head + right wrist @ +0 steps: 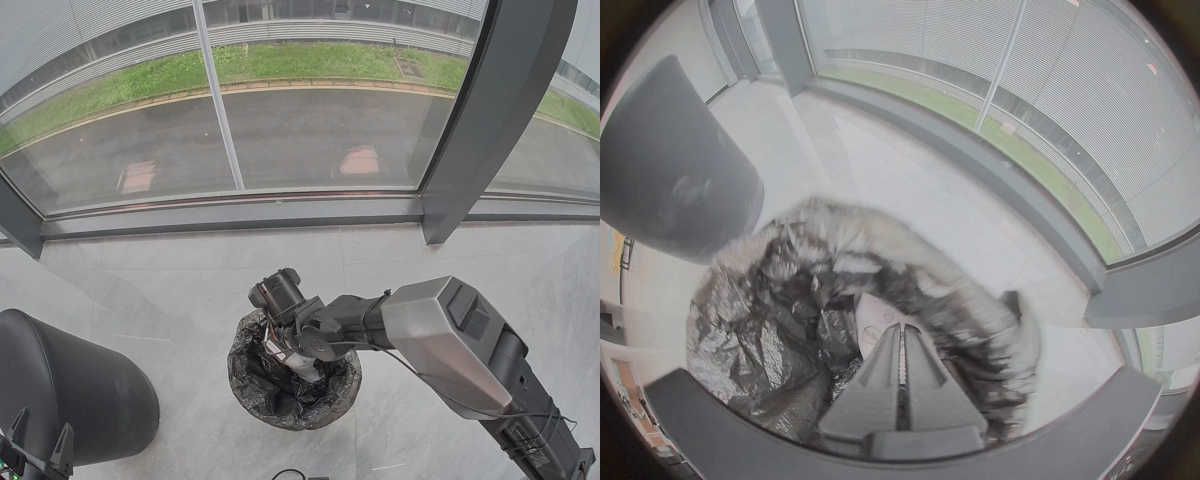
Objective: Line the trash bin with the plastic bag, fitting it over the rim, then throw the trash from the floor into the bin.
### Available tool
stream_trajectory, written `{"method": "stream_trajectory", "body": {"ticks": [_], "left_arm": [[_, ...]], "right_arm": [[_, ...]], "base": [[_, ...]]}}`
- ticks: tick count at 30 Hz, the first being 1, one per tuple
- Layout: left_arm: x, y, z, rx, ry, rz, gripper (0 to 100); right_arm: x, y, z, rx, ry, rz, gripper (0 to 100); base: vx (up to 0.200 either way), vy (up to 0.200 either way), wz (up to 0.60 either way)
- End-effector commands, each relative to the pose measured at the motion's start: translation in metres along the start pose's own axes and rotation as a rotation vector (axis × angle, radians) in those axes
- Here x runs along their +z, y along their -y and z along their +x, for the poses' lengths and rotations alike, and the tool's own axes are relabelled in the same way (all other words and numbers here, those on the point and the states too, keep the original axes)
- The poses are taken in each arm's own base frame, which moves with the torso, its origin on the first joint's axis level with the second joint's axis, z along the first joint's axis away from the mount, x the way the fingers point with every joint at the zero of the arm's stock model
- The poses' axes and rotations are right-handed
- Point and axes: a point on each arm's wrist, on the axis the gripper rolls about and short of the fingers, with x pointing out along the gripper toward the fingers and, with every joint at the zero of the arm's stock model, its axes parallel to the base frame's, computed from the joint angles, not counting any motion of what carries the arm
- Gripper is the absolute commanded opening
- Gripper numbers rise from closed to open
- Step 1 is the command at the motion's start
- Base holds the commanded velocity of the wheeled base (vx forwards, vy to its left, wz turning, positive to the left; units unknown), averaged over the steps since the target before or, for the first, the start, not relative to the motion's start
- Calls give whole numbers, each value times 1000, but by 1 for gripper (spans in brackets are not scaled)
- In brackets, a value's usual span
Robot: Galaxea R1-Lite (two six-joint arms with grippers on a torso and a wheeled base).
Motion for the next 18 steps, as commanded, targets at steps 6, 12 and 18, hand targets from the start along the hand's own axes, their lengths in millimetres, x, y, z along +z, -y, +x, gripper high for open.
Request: {"method": "stream_trajectory", "body": {"ticks": [6, 12, 18], "left_arm": [[-2, 2, -3, 120, 47, 29, 100], [-5, 3, -6, 14, 72, 33, 100], [-9, 5, -6, -81, 72, 86, 100]], "right_arm": [[49, 45, -82, -46, 118, 41, 0], [68, 77, -144, -65, 177, 34, 0], [80, 106, -209, -87, 258, 22, 0]], "base": [[0, 0, 0], [0, 0, 0], [0, 0, 0]]}}
